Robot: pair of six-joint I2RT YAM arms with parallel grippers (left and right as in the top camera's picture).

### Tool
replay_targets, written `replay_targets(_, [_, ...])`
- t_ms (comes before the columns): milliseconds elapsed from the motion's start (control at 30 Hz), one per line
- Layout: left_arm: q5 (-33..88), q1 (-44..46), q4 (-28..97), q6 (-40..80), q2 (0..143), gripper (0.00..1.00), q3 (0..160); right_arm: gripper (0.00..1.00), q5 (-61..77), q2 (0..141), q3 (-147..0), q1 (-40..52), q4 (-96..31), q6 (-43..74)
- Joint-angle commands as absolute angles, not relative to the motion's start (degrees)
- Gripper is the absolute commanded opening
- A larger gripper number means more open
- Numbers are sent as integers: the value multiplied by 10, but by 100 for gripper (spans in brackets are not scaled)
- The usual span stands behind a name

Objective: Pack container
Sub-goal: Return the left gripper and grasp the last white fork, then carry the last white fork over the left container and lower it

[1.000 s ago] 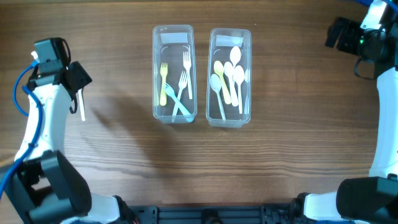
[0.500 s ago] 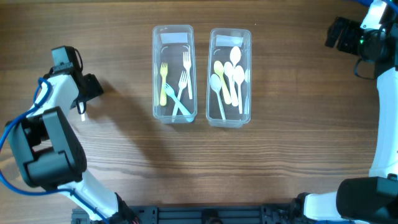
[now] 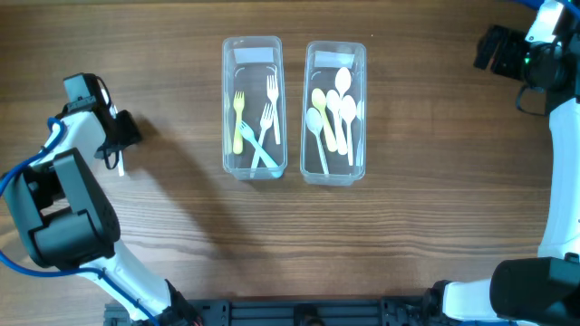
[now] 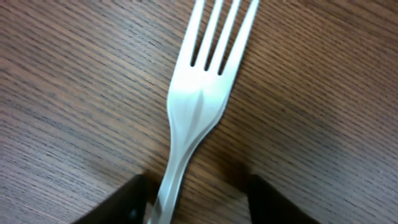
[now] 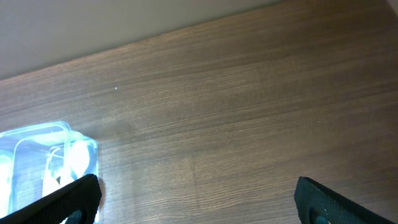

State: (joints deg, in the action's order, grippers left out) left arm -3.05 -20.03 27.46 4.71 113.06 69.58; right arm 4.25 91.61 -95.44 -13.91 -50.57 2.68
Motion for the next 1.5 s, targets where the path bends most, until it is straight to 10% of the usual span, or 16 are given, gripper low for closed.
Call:
replay_targets(0, [-13, -205, 274, 32, 1143, 31, 691, 100, 45, 919, -955, -137, -504, 21])
replay_targets(167, [-13, -205, 279, 32, 1143, 4, 691, 100, 45, 919, -955, -137, -504, 21])
replay_targets(733, [180, -168, 330, 91, 977, 4, 747, 100, 45, 919, -955, -137, -504, 21])
replay_targets(1467, [112, 160, 327, 127, 946, 4, 747, 100, 45, 919, -955, -137, -504, 21])
